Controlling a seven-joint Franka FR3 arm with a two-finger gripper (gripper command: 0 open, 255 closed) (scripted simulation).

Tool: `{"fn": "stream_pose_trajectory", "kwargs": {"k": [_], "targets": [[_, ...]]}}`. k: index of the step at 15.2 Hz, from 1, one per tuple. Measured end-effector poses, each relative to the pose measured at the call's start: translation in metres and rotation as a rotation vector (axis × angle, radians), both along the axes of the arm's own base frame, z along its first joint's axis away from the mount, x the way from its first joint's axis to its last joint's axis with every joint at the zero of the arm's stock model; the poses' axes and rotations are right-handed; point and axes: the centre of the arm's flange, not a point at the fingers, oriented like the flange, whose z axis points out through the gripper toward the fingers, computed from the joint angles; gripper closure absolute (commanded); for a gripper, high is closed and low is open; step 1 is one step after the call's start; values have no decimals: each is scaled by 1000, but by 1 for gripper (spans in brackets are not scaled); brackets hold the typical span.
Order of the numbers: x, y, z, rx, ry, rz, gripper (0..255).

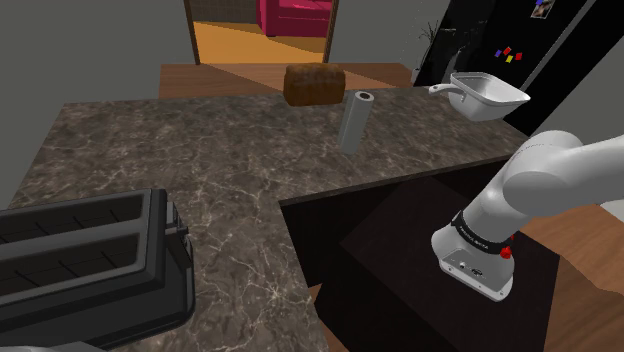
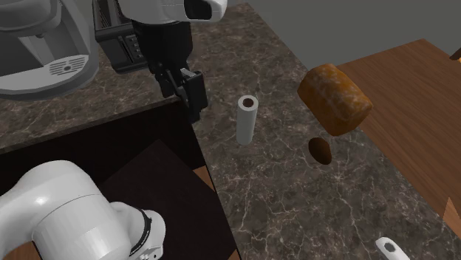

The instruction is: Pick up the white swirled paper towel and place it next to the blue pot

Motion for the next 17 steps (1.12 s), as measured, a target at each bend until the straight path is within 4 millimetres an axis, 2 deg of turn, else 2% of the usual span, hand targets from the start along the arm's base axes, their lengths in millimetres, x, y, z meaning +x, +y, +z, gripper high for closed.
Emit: {"fn": "stream_pose_trajectory", "kwargs": {"k": [3, 12, 17], "targets": [[12, -3, -9, 4, -2, 1, 0], [97, -14, -76, 33, -25, 11, 0], [153, -22, -116, 50, -40, 17, 0]]}}
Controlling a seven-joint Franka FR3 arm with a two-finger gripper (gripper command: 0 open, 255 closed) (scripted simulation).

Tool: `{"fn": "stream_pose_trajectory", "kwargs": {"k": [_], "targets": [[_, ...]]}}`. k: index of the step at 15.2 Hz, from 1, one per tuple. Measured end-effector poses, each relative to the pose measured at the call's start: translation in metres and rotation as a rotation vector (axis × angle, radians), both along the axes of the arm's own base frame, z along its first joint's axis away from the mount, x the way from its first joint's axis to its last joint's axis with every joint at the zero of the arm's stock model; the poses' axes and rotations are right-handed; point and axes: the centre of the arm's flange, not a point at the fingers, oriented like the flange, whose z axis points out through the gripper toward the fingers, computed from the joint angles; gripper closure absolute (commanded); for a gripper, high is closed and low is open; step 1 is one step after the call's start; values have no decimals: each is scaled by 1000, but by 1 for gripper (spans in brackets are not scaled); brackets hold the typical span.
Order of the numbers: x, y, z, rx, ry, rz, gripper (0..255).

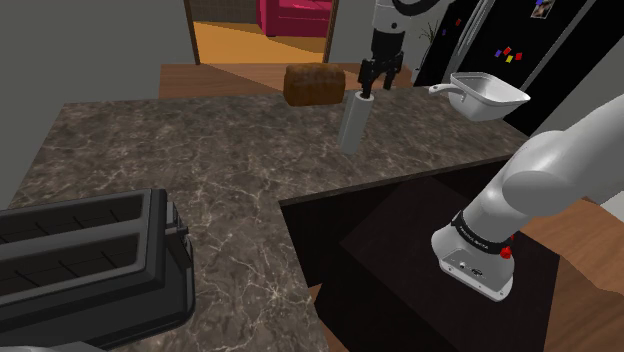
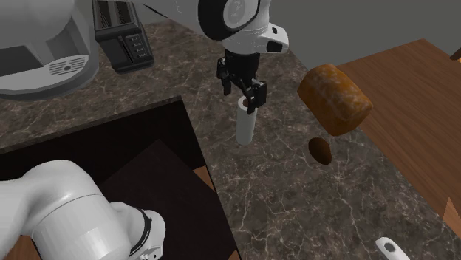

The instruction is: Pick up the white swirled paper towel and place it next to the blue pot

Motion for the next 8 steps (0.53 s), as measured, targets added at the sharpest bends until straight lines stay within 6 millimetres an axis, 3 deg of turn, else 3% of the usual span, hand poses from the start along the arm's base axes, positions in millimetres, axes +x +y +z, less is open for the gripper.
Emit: {"fn": "stream_pose_trajectory", "kwargs": {"k": [2, 8], "targets": [[14, -3, -9, 4, -4, 1, 0], [15, -4, -40, 5, -6, 2, 0]]}}
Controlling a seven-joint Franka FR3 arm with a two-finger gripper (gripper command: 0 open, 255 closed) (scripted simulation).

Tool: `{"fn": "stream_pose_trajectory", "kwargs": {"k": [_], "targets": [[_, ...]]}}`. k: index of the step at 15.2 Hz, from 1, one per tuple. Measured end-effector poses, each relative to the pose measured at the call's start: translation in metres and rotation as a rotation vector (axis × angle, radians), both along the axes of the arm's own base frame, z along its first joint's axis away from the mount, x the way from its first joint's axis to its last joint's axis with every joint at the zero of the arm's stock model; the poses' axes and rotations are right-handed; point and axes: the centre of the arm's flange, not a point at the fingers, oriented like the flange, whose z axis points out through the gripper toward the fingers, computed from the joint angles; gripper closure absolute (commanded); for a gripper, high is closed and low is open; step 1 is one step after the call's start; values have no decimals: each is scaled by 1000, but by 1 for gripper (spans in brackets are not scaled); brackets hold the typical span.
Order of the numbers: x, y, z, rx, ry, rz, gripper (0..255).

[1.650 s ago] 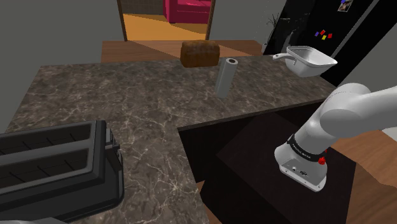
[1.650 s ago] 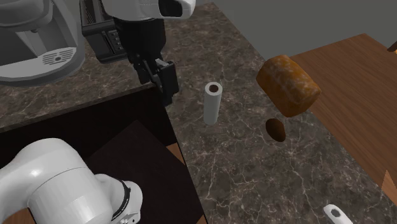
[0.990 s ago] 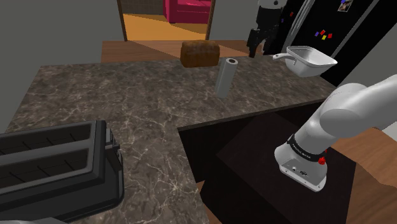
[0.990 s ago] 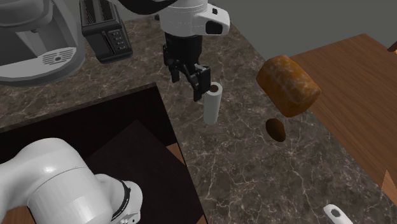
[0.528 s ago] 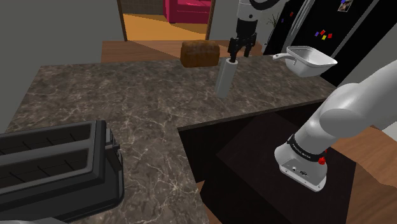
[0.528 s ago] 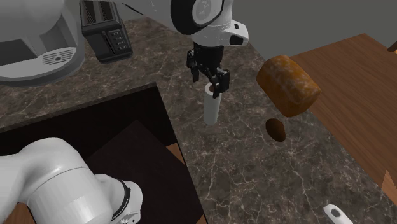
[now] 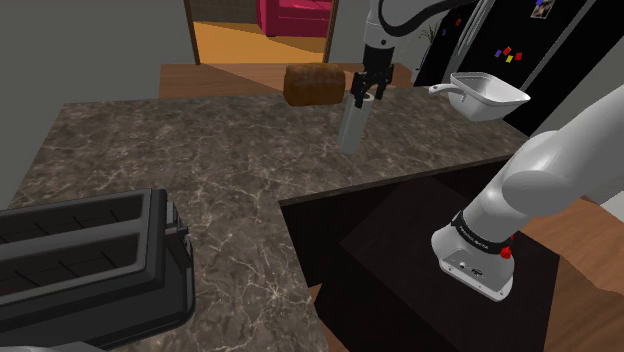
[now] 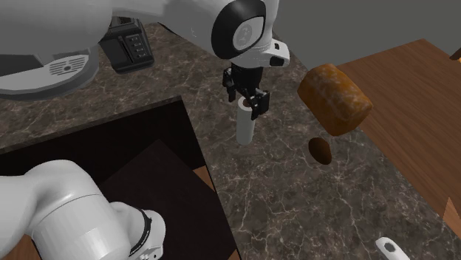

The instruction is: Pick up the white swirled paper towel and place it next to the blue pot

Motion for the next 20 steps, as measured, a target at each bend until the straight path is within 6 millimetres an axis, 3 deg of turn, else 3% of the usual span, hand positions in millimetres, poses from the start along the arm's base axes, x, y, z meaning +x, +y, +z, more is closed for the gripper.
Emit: {"fn": "stream_pose_trajectory", "kwargs": {"k": [7, 8, 20], "targets": [[-1, -2, -9, 0, 0, 0, 0], [-1, -2, -9, 0, 0, 0, 255], [0, -2, -3, 0, -1, 0, 255]]}}
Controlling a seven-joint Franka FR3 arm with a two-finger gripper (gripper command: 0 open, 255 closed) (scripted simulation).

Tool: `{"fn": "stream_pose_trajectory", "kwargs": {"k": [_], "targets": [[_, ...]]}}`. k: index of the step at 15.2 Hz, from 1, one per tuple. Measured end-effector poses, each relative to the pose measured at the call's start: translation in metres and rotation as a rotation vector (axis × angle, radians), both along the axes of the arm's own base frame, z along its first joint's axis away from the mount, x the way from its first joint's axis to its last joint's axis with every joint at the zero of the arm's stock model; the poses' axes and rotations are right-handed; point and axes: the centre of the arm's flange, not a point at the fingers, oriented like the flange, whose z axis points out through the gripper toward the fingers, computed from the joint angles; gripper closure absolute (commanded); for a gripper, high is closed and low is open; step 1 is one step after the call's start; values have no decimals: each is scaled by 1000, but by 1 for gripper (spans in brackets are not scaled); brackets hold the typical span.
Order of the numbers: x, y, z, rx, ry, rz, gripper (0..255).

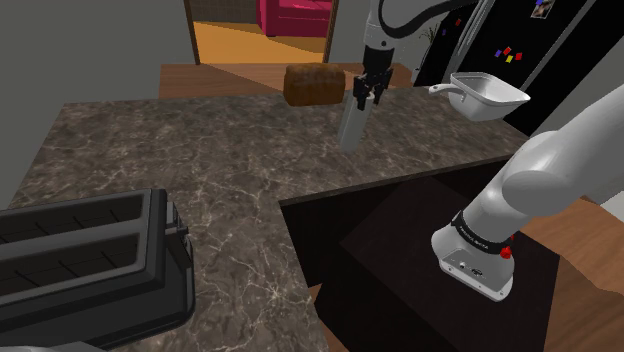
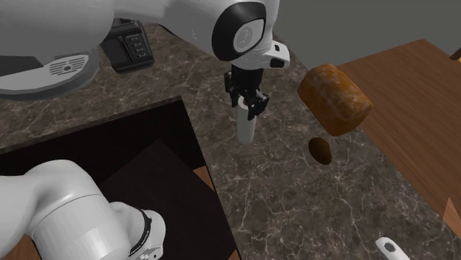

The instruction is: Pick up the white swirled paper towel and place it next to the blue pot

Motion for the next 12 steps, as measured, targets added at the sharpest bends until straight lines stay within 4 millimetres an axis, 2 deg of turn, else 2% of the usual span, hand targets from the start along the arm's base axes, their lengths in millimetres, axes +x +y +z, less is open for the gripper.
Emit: {"fn": "stream_pose_trajectory", "kwargs": {"k": [12], "targets": [[-1, -1, 61, 0, 0, 0, 255]]}}
